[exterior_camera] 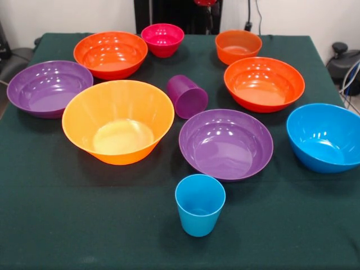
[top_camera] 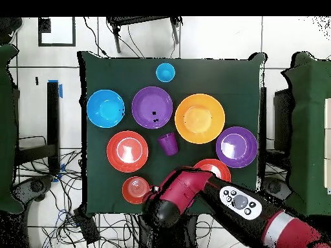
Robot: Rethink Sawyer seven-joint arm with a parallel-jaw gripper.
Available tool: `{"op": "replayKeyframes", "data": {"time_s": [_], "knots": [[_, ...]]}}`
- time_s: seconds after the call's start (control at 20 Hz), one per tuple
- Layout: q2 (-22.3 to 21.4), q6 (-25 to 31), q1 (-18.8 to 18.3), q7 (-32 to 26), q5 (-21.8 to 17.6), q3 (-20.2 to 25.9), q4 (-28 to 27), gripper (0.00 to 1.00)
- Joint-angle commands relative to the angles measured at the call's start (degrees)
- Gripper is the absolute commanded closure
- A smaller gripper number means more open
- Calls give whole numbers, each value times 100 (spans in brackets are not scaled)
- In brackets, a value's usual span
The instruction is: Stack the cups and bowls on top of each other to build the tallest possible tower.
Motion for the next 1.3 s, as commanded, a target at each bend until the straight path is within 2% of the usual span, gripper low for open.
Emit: {"op": "replayKeyframes", "data": {"time_s": [0.05, 0.75, 1.3], "knots": [[471, 649, -129, -1978, -258, 151, -551, 0], [745, 1111, -390, -2801, -138, 347, -1150, 0], [946, 1300, -602, -3397, -112, 268, -1462, 0]]}}
